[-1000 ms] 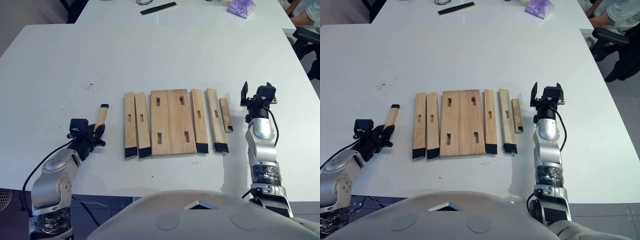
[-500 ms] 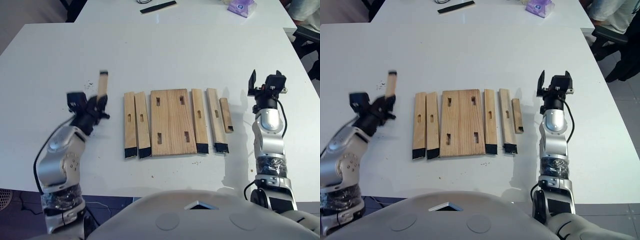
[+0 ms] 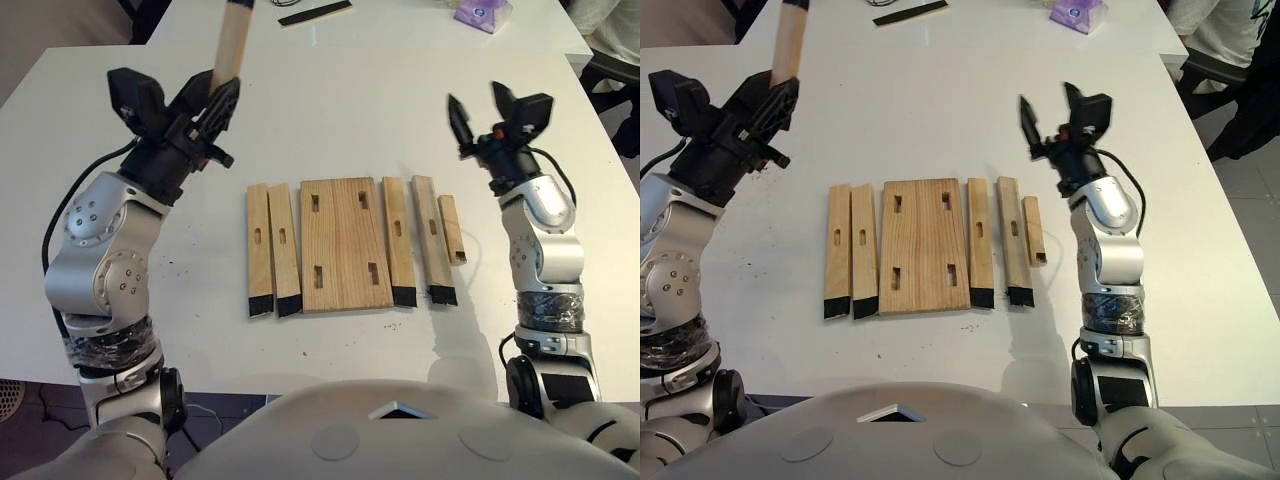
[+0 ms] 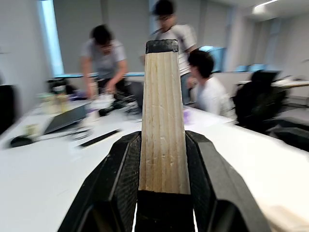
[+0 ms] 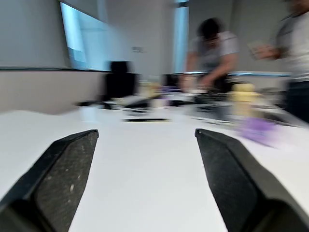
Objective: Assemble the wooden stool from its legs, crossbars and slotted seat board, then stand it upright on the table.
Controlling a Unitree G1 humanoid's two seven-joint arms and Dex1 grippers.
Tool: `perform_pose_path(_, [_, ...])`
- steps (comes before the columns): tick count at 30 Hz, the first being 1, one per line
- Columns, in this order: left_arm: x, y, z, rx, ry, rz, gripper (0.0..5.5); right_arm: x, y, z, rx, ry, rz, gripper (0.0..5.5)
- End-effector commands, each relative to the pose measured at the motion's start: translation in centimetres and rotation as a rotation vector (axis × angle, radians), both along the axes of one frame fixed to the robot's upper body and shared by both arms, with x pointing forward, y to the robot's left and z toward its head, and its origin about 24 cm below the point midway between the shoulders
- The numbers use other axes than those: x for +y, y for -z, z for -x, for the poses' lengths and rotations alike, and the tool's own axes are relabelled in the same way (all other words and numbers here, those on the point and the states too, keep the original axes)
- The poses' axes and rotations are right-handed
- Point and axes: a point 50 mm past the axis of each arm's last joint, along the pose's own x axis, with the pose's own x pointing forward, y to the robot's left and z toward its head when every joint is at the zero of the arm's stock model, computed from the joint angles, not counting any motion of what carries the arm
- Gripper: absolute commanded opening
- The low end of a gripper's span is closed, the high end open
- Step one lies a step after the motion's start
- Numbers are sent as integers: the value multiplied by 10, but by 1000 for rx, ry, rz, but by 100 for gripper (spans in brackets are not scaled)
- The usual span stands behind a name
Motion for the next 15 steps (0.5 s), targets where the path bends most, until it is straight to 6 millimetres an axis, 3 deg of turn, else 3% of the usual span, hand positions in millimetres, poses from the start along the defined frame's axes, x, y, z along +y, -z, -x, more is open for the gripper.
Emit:
perform_pose_path(1, [-24, -23, 3, -37, 245, 55, 131, 11, -30, 15, 17, -378, -50, 369])
perform_pose_path(4, [-38, -37, 7, -58, 394, 70, 131, 14, -45, 17, 19, -526, -55, 369])
perform_pose_path(8, [-52, -41, 14, -54, 527, 60, 131, 20, -57, 15, 15, -600, -60, 369])
perform_pose_path(15, [-57, -29, 22, -3, 616, 38, 131, 29, -50, 17, 37, -678, -14, 369])
